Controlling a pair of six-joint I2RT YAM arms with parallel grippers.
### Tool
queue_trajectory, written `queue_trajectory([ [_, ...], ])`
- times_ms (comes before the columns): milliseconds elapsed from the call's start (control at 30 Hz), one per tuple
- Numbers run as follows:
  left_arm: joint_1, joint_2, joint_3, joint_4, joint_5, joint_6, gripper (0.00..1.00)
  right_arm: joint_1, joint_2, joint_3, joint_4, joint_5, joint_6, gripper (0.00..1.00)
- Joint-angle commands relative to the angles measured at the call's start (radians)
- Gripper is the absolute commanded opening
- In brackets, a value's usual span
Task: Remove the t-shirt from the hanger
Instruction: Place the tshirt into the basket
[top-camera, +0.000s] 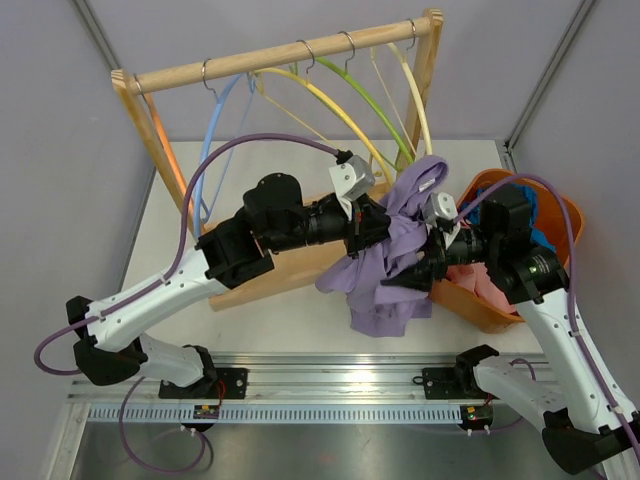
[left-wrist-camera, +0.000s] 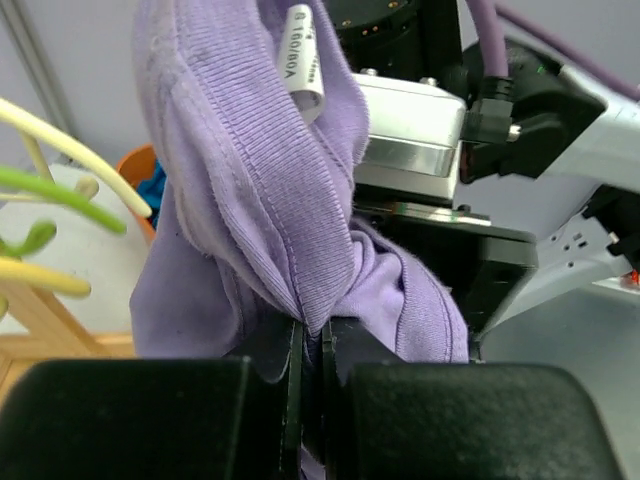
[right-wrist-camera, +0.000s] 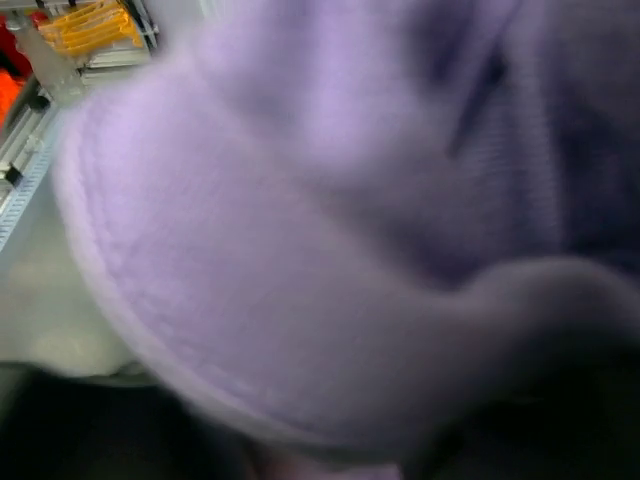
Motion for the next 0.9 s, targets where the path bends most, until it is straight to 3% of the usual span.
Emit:
queue_trajectory([
  [0, -0.007, 0.008, 0.115, 0.224, 0.057, -0.036, 0.00, 0.012, 0.017, 0.030, 0.279, 0.040, 0.366, 0.47],
  [133, -0.007, 0.017, 0.155, 0.278, 0.051, -0.069, 0.00, 0.012, 0.010, 0.103, 0.379, 0.077, 0.504, 0.07],
  [200, -0.008, 0.013, 0.181, 0.255, 0.038, -0.069, 0.02, 0.011, 0.020, 0.195, 0.248, 0.125, 0.390, 0.01],
  [233, -0.007, 0.005, 0.186, 0.209, 0.005, -0.054, 0.11, 0.011, 0.031, 0.321, 0.051, 0.148, 0.317, 0.00],
  [267, -0.007, -0.015, 0.189, 0.180, -0.017, -0.043, 0.36, 0.009, 0.057, 0.388, -0.050, 0.219, 0.245, 0.00],
  [333, -0.007, -0.046, 0.180, 0.101, -0.064, 0.000, 0.66, 0.011, 0.079, 0.552, -0.237, 0.313, 0.081, 0.00],
  [400, -0.007, -0.101, 0.173, 0.028, -0.109, 0.037, 0.93, 0.011, 0.082, 0.619, -0.265, 0.477, 0.041, 0.00],
  [433, -0.007, -0.118, 0.173, -0.047, -0.162, 0.064, 0.98, 0.009, 0.077, 0.666, -0.262, 0.576, 0.040, 0.00],
  [500, -0.005, -0.170, 0.173, -0.121, -0.251, 0.092, 0.99, 0.009, 0.079, 0.730, -0.236, 0.718, 0.091, 0.00],
  [533, -0.007, -0.187, 0.173, -0.194, -0.286, 0.114, 0.99, 0.009, 0.086, 0.751, -0.207, 0.882, 0.111, 0.00],
  [633, -0.005, -0.239, 0.161, -0.314, -0.400, 0.149, 0.99, 0.009, 0.106, 0.817, -0.154, 1.183, 0.120, 0.00],
  [867, -0.005, -0.342, 0.060, -0.382, -0.529, 0.160, 0.99, 0.000, 0.194, 0.961, -0.008, 1.603, -0.074, 0.00],
])
